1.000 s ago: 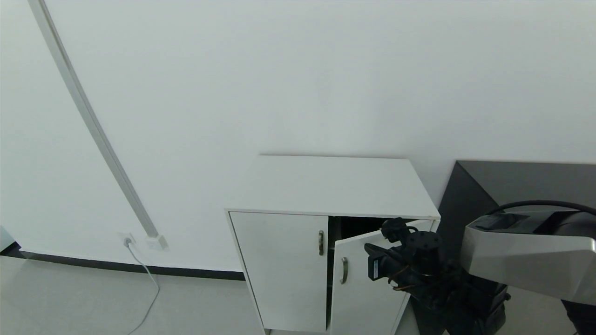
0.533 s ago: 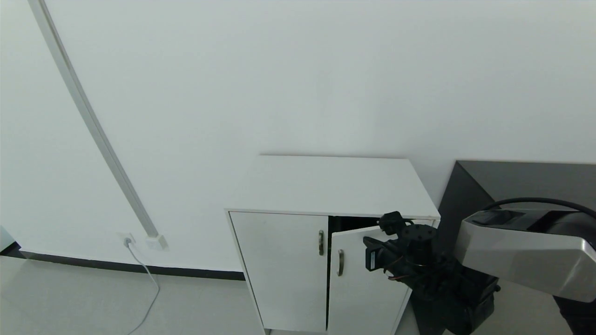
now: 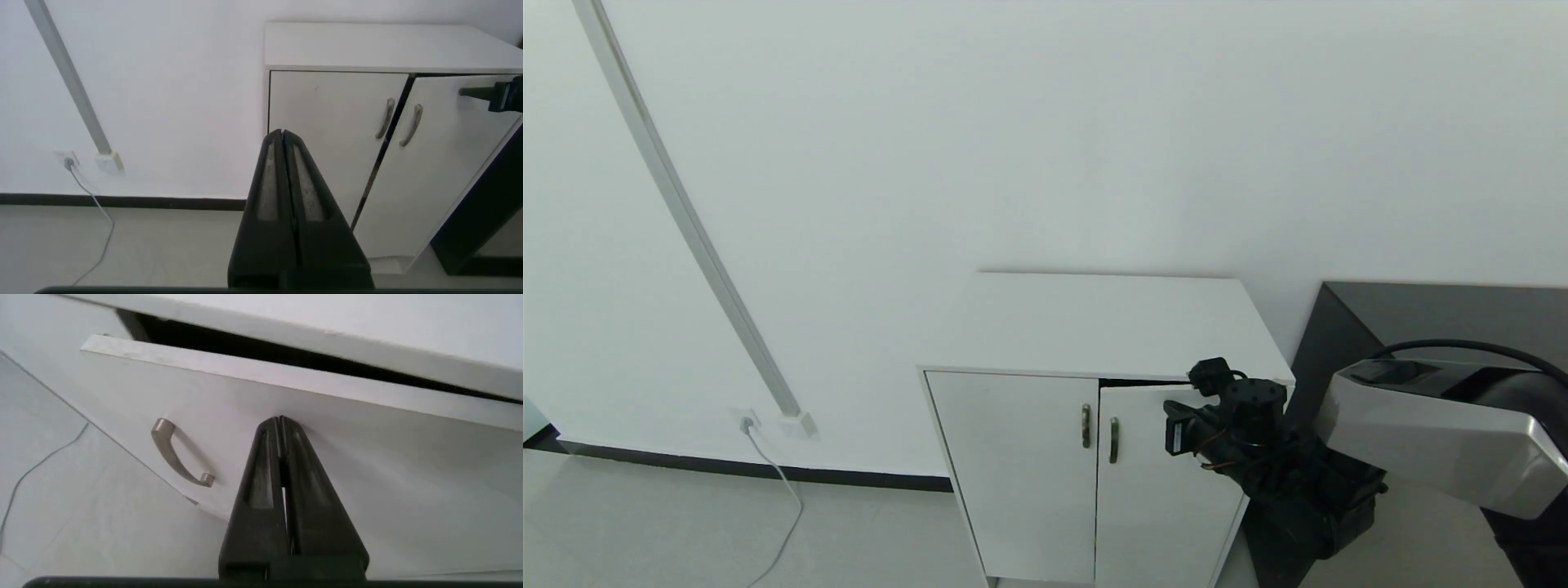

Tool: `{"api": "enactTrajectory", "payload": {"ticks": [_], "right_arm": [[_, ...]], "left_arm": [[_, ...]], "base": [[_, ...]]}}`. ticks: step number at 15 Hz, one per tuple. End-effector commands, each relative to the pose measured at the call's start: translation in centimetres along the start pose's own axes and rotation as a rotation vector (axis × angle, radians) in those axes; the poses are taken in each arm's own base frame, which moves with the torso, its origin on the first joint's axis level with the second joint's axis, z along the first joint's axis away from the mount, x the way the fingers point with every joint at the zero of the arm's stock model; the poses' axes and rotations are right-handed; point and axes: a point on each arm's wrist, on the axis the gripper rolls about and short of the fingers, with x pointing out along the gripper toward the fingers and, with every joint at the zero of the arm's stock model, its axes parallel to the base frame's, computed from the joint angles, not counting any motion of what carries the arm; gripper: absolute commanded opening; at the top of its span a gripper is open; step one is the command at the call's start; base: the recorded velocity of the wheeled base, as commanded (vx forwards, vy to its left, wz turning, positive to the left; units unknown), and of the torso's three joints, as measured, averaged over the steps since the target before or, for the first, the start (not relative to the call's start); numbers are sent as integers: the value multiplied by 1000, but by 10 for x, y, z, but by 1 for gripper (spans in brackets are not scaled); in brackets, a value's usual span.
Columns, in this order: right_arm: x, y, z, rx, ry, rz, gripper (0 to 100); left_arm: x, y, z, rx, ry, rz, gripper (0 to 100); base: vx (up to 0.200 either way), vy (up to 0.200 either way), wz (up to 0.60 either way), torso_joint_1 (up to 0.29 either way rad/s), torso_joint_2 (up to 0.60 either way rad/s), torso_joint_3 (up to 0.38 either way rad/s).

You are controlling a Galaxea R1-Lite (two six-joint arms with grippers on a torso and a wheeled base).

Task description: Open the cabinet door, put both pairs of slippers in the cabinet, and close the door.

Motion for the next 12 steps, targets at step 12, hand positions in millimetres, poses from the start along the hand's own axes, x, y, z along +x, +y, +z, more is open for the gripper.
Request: {"api": "enactTrajectory", "payload": {"ticks": [12], "right_arm": [[7, -13, 0, 7, -3, -30, 0]], "left_arm": [[0, 0, 0, -2, 1, 0, 0]], "base": [[0, 0, 0, 0, 0, 0]]}}
